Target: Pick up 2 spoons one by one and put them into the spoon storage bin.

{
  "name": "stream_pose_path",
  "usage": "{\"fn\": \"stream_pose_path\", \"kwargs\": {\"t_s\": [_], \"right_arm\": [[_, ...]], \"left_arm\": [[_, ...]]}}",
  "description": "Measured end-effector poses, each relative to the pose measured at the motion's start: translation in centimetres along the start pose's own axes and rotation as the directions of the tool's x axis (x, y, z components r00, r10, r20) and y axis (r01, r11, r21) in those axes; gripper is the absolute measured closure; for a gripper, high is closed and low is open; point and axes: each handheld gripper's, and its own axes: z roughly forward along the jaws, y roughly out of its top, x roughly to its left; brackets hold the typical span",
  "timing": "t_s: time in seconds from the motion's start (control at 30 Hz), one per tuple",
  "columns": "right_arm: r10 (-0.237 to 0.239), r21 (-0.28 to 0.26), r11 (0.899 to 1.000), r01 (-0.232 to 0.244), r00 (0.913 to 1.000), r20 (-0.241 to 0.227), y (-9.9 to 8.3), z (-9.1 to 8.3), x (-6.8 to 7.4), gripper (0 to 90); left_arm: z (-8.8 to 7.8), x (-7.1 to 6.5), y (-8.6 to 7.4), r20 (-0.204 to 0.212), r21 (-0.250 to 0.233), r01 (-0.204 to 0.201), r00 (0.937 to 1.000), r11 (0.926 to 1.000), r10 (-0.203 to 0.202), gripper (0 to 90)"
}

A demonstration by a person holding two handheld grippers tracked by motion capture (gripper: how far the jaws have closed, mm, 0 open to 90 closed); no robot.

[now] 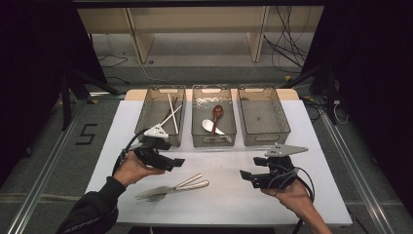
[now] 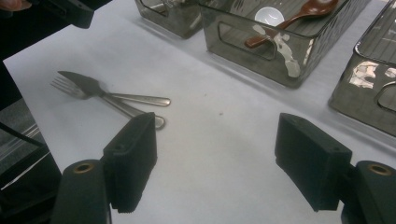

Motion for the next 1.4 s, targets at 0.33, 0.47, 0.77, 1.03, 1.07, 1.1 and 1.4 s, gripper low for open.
{"fn": "stream_pose_path", "kwargs": {"t_s": [0.33, 0.47, 0.77, 1.03, 1.07, 1.1, 1.4], "right_arm": [[0.000, 0.001, 1.000, 0.000, 1.0000, 0.000, 0.0, 0.0, 0.0, 30.4], [0.001, -0.002, 1.000, -0.001, 1.0000, 0.000, 0.0, 0.0, 0.0, 30.4], [0.005, -0.003, 1.000, -0.005, 1.0000, -0.001, -0.1, 0.0, -0.2, 30.3], [-0.001, -0.003, 1.000, 0.001, 1.0000, -0.002, -0.1, 0.0, -0.1, 30.3], [0.000, -0.004, 1.000, 0.000, 1.0000, -0.002, -0.1, 0.0, -0.1, 30.3], [0.000, -0.004, 1.000, -0.001, 1.0000, -0.001, -0.1, 0.0, -0.1, 30.3], [0.001, -0.001, 1.000, -0.001, 1.0000, -0.002, -0.1, 0.1, -0.1, 30.3]], "left_arm": [[-0.2, 0.0, -1.2, -0.010, 0.027, -0.004, 0.9999, 0.9996, 0.004, 18.5], [0.1, -0.1, -1.7, -0.006, 0.045, -0.007, 1.0000, 0.9989, 0.007, 18.2], [0.4, -0.9, -2.4, 0.002, 0.085, -0.038, 0.9993, 0.9957, 0.038, 17.2], [0.9, -1.2, -3.0, 0.010, 0.140, -0.060, 0.9982, 0.9883, 0.059, 16.9], [1.1, -1.2, -3.1, 0.013, 0.151, -0.066, 0.9978, 0.9864, 0.064, 16.8], [1.2, -1.3, -3.2, 0.015, 0.162, -0.070, 0.9976, 0.9844, 0.068, 16.9], [2.5, -1.5, -4.0, 0.020, 0.257, -0.118, 0.9930, 0.9592, 0.117, 16.9]]}}
